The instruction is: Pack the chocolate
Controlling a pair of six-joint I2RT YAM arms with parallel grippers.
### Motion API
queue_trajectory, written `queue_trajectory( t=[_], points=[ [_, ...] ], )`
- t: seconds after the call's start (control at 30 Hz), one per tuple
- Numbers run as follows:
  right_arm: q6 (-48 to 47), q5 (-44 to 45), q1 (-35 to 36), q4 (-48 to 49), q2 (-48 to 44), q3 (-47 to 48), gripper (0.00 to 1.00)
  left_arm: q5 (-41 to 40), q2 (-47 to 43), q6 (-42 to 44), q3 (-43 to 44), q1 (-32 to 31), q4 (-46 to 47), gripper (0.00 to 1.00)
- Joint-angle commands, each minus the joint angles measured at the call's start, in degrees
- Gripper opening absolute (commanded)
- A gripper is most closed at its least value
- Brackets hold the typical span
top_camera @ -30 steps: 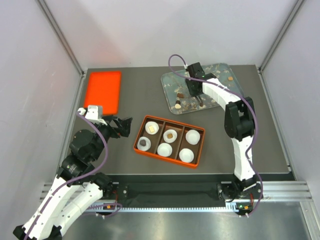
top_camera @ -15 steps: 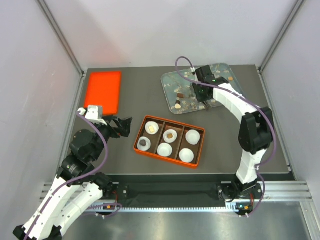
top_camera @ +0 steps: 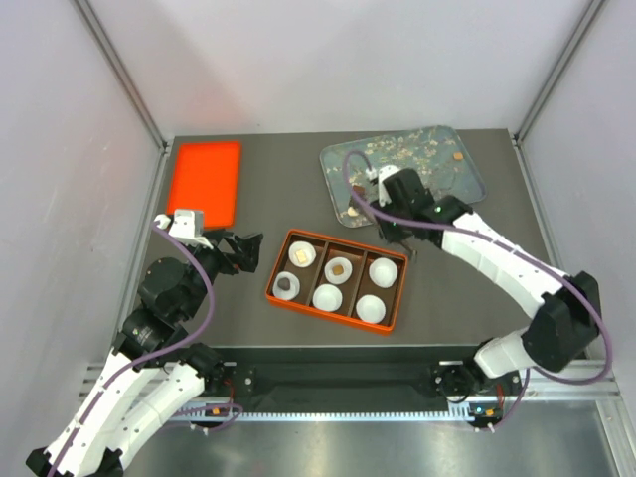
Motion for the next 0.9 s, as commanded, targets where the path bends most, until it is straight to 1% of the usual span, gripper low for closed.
queue_trajectory(
  t=[0.0,0.03,0.13,0.4,0.63,0.87],
  points=[
    [3.6,-2.1,6.0,0.2,-6.1,-3.7,0.31,0.0,-0.4,0.2,0.0,0.3,2.6,0.99],
    [4.2,-2.0,8.7,0.1,-7.9,-5.6,0.31,0.1,-0.4,0.2,0.0,0.3,2.6,0.99],
    [6.8,-2.0,13.5,-0.8,-11.4,-8.9,0.31,0.3,-0.4,0.2,-0.1,0.3,2.5,0.99],
    [13.5,-3.8,21.0,-2.0,-17.2,-13.4,0.31,0.4,-0.5,0.1,-0.1,0.3,2.7,0.99],
    [16.2,-2.4,28.1,-5.9,-18.8,-14.3,0.31,0.6,-0.3,0.1,-0.1,0.3,2.5,0.99],
    [19.1,-0.4,32.0,-7.8,-19.0,-15.4,0.32,0.7,-0.2,0.1,-0.1,0.3,2.7,0.99]
  ],
)
